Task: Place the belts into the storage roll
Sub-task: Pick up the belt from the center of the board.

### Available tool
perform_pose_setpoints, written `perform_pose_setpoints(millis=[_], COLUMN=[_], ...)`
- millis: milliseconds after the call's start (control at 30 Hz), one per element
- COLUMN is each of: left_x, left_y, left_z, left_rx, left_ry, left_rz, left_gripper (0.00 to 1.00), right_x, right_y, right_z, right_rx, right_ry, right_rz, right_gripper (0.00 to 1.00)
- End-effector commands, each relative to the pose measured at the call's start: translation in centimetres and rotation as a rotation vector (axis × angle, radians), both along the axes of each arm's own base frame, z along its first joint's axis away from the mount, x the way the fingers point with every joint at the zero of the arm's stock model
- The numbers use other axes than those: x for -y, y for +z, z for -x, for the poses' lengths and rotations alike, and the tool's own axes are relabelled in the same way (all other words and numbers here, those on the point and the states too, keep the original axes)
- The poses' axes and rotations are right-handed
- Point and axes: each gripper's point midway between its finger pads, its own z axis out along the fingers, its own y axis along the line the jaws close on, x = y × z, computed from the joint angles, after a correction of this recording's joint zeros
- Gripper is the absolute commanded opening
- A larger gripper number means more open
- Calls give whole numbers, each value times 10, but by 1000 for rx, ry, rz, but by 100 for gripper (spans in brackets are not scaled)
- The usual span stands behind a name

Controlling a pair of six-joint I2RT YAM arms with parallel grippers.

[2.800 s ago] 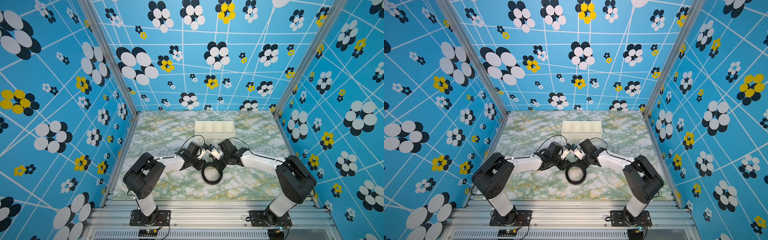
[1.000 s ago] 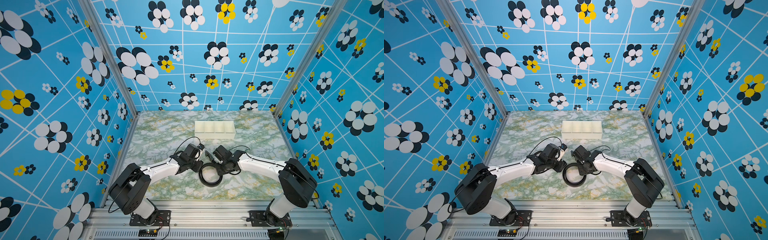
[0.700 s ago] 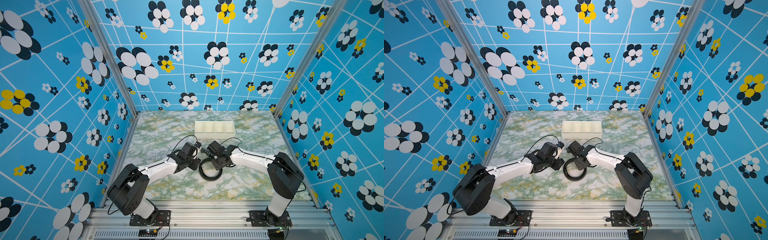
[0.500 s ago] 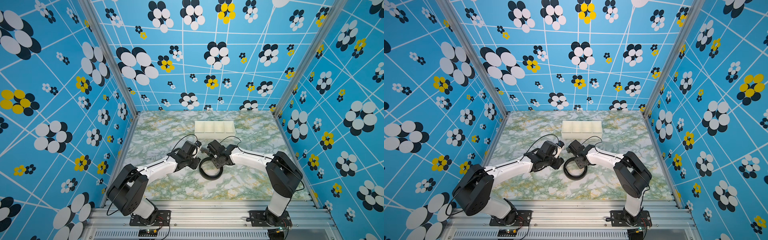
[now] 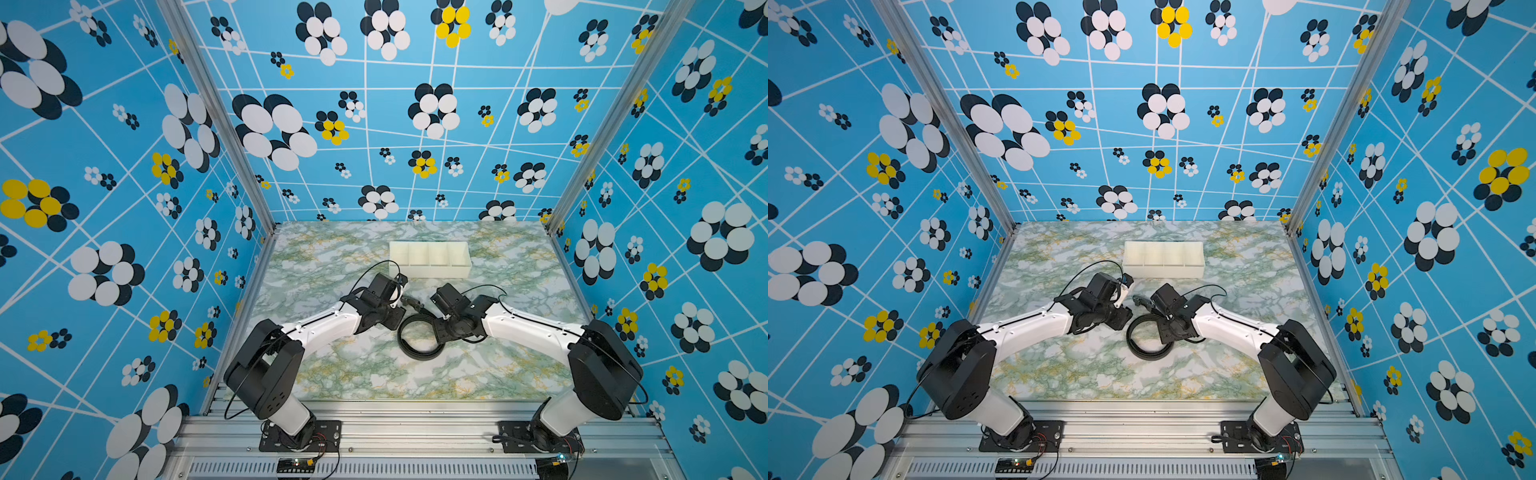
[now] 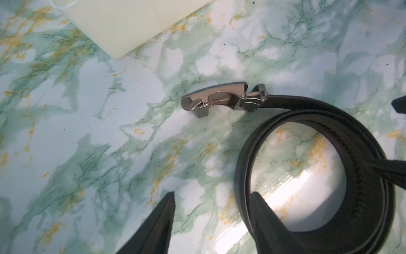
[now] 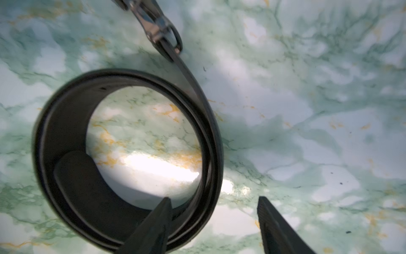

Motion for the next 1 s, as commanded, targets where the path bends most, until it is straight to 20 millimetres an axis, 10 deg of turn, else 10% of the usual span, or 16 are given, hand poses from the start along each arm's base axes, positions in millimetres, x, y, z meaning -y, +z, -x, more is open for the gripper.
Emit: perform_pose_setpoints(millis=[0,533,667,967], left_x=[3,-2,-9,-33], left_y=[5,-7,-7,34], left_z=[-7,0,2,-10], left_rx=[-1,-28,-27,70], left_ry=[6,21,32,67], left_rz=[13,11,-1,-10], left_gripper=[58,58,58,59], right_x=[-4,3,8,37], right_y=[-8,-39,-41,45], right_z=[21,16,4,-41], right_rx=[-77,-129,-75,200], right_ry=[-76,-138,-83,101], right_rz=[-66,82,151,425], right_gripper=[65,29,0,0])
